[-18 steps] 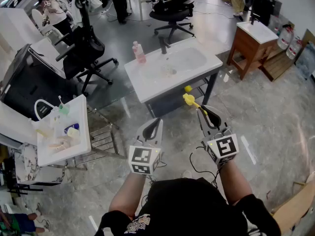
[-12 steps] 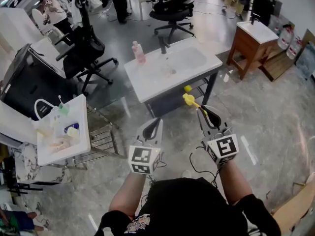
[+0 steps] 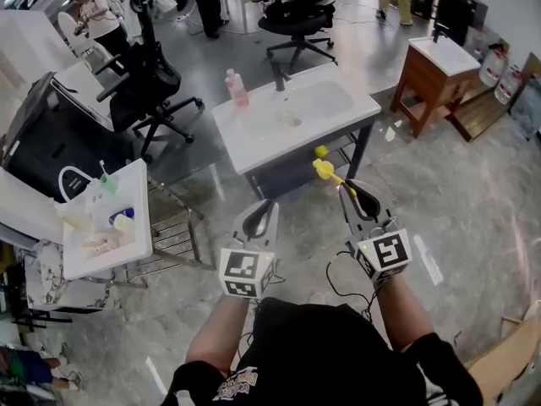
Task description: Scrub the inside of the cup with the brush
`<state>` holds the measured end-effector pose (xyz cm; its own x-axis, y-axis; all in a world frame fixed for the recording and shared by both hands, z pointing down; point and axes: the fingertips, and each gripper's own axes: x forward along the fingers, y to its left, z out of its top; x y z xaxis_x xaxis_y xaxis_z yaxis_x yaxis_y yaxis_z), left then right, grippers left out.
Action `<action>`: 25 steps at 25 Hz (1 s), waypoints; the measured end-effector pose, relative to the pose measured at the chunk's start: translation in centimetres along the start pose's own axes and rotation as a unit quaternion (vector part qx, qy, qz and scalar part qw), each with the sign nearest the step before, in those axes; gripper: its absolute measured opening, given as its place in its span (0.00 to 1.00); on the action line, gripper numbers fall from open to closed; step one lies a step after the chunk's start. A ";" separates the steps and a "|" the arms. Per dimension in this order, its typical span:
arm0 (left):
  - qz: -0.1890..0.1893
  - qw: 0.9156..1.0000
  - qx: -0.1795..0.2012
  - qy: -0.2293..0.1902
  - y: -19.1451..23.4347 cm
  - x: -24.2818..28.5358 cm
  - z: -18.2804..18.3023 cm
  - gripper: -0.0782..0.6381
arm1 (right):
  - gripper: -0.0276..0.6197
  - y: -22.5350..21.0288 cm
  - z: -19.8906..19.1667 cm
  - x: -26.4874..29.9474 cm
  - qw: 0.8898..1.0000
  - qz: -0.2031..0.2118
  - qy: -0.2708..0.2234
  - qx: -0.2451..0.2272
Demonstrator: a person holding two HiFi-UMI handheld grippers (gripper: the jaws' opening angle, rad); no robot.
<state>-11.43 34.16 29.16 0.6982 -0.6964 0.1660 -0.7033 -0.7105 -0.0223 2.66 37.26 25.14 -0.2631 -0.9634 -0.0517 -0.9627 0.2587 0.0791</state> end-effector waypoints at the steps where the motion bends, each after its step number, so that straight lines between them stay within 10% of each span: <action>1: 0.000 1.000 0.001 0.000 -0.2 0.1 0.0 0.13 | 0.10 -0.2 0.0 -0.1 1.000 0.001 0.000 0.000; 25: 0.002 1.000 0.003 0.008 4.1 7.4 -1.4 0.36 | 0.10 -4.0 -2.2 6.6 1.000 0.007 0.017 0.007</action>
<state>-9.31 26.23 31.69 0.6932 -0.6977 0.1809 -0.7053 -0.7083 -0.0292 4.94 29.66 26.63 -0.2754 -0.9612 -0.0160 -0.9595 0.2738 0.0666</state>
